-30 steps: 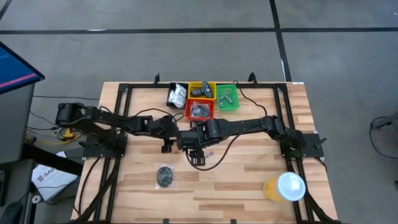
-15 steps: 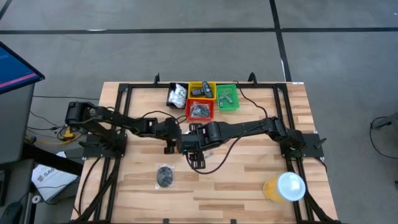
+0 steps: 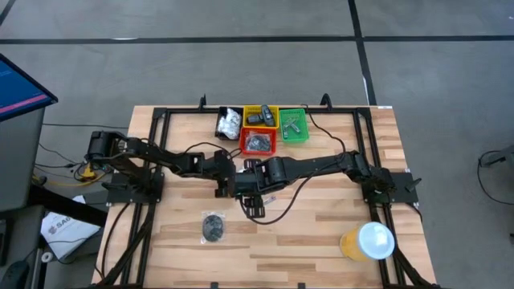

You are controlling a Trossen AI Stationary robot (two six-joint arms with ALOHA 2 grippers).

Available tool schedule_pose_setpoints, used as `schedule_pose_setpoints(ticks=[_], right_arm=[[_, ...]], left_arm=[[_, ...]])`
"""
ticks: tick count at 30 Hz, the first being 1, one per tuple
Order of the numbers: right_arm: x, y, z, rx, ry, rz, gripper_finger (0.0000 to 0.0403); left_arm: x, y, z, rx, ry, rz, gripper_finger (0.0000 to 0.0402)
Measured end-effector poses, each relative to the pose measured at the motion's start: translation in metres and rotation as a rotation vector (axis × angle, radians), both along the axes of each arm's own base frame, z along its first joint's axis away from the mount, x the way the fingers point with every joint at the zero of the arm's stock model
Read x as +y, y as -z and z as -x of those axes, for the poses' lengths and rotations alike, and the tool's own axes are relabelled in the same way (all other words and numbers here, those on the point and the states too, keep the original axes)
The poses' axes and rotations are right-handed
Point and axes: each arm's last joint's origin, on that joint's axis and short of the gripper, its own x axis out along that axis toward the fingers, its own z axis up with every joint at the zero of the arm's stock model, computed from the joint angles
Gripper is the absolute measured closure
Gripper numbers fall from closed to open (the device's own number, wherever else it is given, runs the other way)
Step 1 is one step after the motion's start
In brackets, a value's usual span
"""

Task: Pick & Place Travel size toiletries
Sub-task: Put the cotton pack into the black bin

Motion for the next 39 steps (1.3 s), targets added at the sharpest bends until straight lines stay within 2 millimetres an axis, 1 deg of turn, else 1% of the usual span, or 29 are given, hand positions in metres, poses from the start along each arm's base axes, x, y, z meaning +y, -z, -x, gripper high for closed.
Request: schedule_pose_setpoints(ticks=[18,22,26,33,36,39], right_arm=[[0.0,0.0,0.0,0.0,0.0,0.0,0.0178],[0.0,0.0,0.0,0.0,0.0,0.0,0.0178],[0.0,0.0,0.0,-0.002,0.0,0.0,0.0178],[0.0,-0.001,-0.001,-0.011,0.001,-0.002,0.0178],[0.0,-0.001,-0.001,-0.011,0.001,-0.002,0.0178],[0.0,-0.001,-0.001,-0.011,0.001,-0.002,0.0178]], left_arm=[[0.0,-0.001,-0.001,-0.022,-0.015,0.027,0.0218],[0.0,0.003,-0.002,-0.01,-0.017,0.028,0.0217],[0.0,0.01,-0.003,0.011,-0.015,0.028,0.0218],[0.001,0.008,-0.005,-0.016,-0.009,0.02,0.0218],[0.001,0.009,-0.005,-0.014,-0.011,0.018,0.0229],[0.001,0.009,-0.005,-0.014,-0.012,0.017,0.026]])
